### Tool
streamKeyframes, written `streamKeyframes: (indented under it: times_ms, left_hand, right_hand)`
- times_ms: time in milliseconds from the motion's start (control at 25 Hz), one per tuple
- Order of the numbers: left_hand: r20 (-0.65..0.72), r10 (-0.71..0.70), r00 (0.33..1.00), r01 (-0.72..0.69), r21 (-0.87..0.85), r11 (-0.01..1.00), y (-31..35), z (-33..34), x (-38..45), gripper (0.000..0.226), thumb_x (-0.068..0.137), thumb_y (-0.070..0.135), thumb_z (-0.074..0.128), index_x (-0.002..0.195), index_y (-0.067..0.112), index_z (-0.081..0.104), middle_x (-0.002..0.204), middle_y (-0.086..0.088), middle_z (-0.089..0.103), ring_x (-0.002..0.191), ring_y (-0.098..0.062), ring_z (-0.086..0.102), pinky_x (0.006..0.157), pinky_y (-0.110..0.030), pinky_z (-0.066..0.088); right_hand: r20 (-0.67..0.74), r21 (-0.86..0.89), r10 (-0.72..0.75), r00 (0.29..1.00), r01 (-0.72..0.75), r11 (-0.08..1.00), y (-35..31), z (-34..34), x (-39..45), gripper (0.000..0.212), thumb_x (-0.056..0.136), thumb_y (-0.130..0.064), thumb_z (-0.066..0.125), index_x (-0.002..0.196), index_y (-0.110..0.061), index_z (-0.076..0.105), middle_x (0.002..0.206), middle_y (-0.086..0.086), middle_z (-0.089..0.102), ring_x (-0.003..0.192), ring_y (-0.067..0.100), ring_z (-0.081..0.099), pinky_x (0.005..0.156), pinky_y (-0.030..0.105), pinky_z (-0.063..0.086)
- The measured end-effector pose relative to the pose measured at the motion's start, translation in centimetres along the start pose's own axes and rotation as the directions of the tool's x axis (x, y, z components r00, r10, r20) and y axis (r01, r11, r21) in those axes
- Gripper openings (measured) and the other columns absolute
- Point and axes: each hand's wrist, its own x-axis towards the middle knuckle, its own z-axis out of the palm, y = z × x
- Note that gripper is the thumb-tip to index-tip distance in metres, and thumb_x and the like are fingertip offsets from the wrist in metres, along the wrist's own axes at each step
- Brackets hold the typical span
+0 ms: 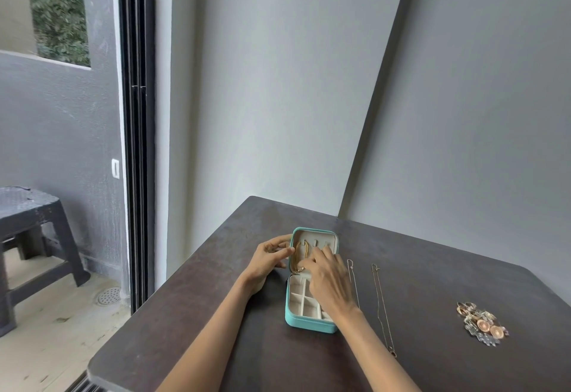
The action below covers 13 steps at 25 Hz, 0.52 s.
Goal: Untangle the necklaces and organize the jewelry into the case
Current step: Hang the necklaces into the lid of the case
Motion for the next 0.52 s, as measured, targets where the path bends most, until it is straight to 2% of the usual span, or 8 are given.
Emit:
streamKeyframes:
  times_ms: [280, 520]
  left_hand:
    - [-0.017, 0.009, 1.000, -0.008, 0.017, 1.000, 0.11, 0.17, 0.03, 0.026, 0.090, 0.010, 0.060, 0.113, 0.019, 0.067, 0.097, -0.001, 0.071, 0.083, -0.009, 0.059, 0.062, -0.014, 0.045]
    - [-0.024, 0.019, 1.000, -0.018, 0.026, 1.000, -0.17, 0.16, 0.16, 0.025, 0.090, 0.012, 0.060, 0.114, 0.017, 0.067, 0.098, -0.005, 0.071, 0.083, -0.011, 0.060, 0.063, -0.016, 0.046]
  right_hand:
    - [0.077, 0.046, 0.002, 0.997, -0.006, 0.999, 0.03, 0.24, -0.16, 0.042, 0.047, 0.007, 0.074, 0.071, -0.028, 0.074, 0.070, -0.010, 0.057, 0.072, 0.017, 0.057, 0.059, 0.027, 0.053]
    - [0.055, 0.051, 0.006, 0.998, -0.009, 0.999, -0.05, 0.03, -0.20, 0.041, 0.048, 0.005, 0.074, 0.072, -0.028, 0.073, 0.069, -0.010, 0.058, 0.070, 0.017, 0.056, 0.057, 0.026, 0.050]
